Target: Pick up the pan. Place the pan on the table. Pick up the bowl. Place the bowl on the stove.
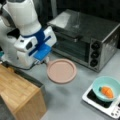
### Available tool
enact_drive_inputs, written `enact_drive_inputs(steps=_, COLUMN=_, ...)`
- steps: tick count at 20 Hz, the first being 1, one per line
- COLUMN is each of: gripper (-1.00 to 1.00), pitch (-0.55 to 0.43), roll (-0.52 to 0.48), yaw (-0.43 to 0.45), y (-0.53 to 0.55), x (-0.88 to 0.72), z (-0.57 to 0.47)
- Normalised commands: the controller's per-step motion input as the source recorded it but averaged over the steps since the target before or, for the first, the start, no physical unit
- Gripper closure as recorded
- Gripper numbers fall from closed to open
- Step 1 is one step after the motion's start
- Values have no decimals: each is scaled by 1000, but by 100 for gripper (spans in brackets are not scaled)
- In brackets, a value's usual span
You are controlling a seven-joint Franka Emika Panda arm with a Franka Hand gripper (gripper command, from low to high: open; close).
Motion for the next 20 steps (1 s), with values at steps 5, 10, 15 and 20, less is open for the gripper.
enact_drive_inputs(steps=5, gripper=100, pitch=301, roll=-6, yaw=-13, y=-37, x=399, z=334)
enact_drive_inputs(steps=10, gripper=100, pitch=282, roll=-4, yaw=5, y=-68, x=420, z=298)
enact_drive_inputs(steps=15, gripper=100, pitch=285, roll=-6, yaw=33, y=-81, x=412, z=298)
enact_drive_inputs(steps=20, gripper=100, pitch=276, roll=-2, yaw=49, y=-65, x=377, z=253)
